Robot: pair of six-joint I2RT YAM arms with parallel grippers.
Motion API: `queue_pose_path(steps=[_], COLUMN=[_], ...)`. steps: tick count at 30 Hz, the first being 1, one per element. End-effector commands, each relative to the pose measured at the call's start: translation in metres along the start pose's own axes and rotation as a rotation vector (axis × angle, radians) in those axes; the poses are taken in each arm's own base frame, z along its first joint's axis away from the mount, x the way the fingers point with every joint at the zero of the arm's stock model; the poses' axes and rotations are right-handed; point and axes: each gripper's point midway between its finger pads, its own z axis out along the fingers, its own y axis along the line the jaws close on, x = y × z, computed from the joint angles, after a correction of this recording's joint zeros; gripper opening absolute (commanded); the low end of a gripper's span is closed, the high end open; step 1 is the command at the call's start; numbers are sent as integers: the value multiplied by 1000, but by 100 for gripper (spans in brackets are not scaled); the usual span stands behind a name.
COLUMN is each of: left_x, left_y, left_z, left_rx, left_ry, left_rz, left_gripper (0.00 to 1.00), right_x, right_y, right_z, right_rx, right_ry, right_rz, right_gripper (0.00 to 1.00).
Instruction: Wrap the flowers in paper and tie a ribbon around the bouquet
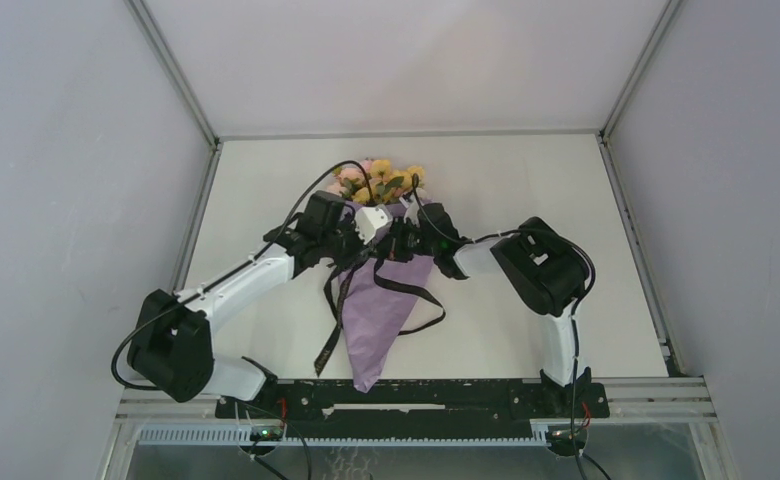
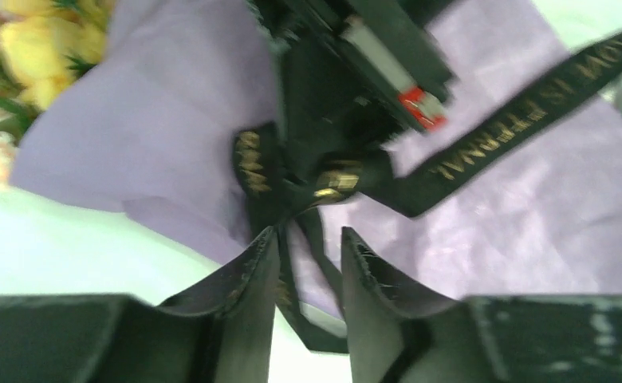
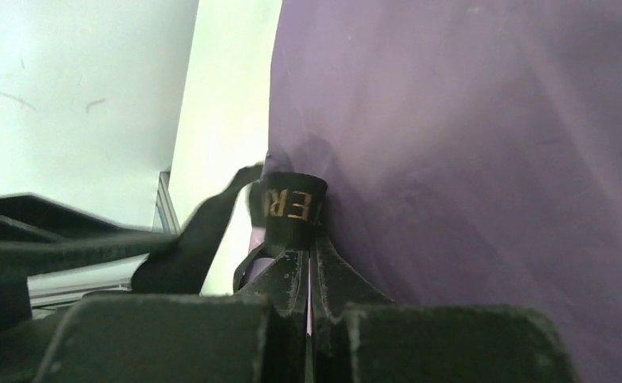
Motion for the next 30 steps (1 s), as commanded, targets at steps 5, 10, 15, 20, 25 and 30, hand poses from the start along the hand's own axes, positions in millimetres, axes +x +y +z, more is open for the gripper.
queue_pose_path(steps=[5, 10, 15, 20, 25, 30], left_x=[-6, -10, 59, 79, 85, 101], left_y=[-57, 12, 61, 61, 28, 46], left_z=[-56, -69, -42, -29, -30, -9], left_rx=[364, 139, 30, 133, 304, 183], left_ry=[50, 33, 263, 290, 243, 287], left_rz=[238, 182, 298, 285, 325, 315], left_gripper=[60, 33, 42, 70, 100, 99], right_x=[-16, -12, -10, -12, -13, -21], right_y=[-3, -6, -4, 2, 12, 31], right_z=[-7, -7, -8, -10, -15, -25], right_rx=[-23, -24, -26, -37, -58, -85], right_ry=[-1, 11, 23, 22, 31, 24], right_rz=[-47, -43, -46, -52, -63, -91], right_gripper=[0, 0, 0, 0, 0, 0])
